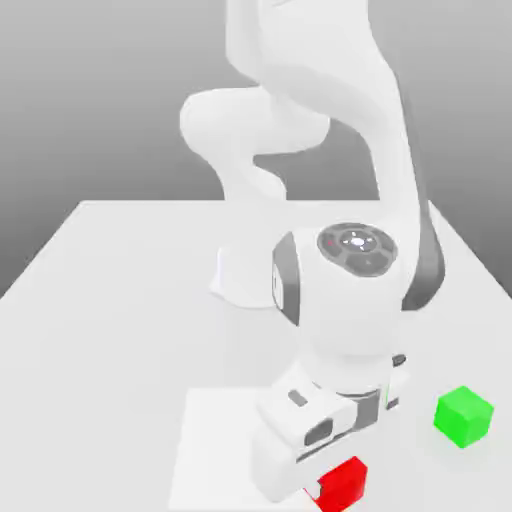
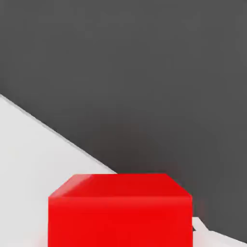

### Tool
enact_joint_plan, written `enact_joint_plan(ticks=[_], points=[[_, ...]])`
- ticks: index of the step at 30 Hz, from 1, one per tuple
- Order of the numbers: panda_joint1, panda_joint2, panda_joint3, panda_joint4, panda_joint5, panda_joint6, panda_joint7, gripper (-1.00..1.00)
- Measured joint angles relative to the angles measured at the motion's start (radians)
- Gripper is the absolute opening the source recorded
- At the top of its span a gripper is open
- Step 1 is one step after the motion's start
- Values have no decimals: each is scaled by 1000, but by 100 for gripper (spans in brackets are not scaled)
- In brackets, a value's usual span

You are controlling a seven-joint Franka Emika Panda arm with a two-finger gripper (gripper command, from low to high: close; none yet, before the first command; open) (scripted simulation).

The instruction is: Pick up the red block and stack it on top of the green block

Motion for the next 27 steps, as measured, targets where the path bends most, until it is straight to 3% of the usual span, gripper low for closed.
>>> enact_joint_plan(ticks=[12,17,18,24,27], points=[[202,-196,242,-114,-46,-85,-235,-100],[237,-60,220,-116,-129,48,-199,-100],[242,-38,212,-115,-143,69,-189,100],[246,-26,208,-114,-149,80,-185,100],[233,-94,229,-118,-109,19,-214,100]])
